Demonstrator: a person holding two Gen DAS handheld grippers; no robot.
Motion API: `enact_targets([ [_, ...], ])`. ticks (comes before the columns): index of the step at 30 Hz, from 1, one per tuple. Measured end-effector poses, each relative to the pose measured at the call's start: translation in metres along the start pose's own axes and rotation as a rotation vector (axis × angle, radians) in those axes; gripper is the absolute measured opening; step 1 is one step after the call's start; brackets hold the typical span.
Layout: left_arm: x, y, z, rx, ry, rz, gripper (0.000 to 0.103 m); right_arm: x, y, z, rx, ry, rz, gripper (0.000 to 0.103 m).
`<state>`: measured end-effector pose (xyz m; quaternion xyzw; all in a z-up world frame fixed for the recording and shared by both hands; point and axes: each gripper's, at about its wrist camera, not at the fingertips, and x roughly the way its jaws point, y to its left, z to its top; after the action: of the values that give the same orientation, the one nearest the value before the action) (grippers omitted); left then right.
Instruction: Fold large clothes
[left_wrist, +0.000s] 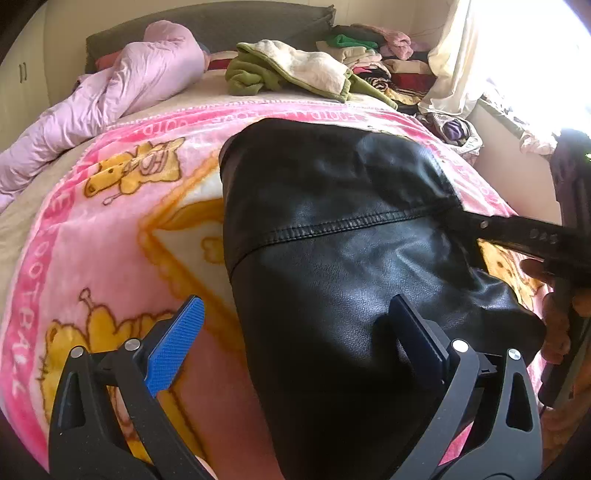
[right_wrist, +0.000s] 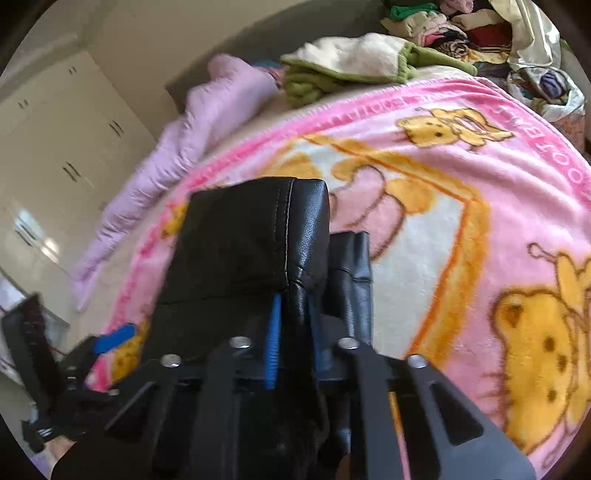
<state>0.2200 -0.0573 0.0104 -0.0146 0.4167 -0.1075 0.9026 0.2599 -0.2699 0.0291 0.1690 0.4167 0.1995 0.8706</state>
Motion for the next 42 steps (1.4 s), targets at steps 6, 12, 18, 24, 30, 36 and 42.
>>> enact_targets([
  [6,0.010,-0.004,-0.006,-0.001,0.026,-0.035,0.094,0.010,-0.016,-0.011,0.000,0.015,-0.085,0.012],
  [12,0.012,-0.008,-0.011,0.008,0.026,-0.024,0.094,0.007,-0.011,-0.022,-0.024,0.006,-0.160,0.031],
  [18,0.002,-0.013,-0.014,0.021,0.016,-0.023,0.094,-0.032,0.002,-0.038,-0.057,-0.047,-0.131,0.057],
  [24,-0.017,-0.014,-0.021,0.030,-0.007,-0.020,0.094,-0.063,-0.002,-0.060,-0.005,-0.047,-0.052,0.067],
  [30,-0.026,-0.009,-0.025,0.015,-0.012,-0.014,0.094,-0.064,-0.007,-0.086,0.075,0.000,0.033,0.067],
  [36,-0.034,-0.006,-0.029,-0.005,-0.030,-0.021,0.094,-0.061,-0.006,-0.094,0.112,0.018,0.072,0.067],
  [42,-0.041,-0.008,-0.032,-0.001,-0.043,-0.031,0.094,-0.061,-0.002,-0.090,0.129,0.024,0.090,0.067],
])
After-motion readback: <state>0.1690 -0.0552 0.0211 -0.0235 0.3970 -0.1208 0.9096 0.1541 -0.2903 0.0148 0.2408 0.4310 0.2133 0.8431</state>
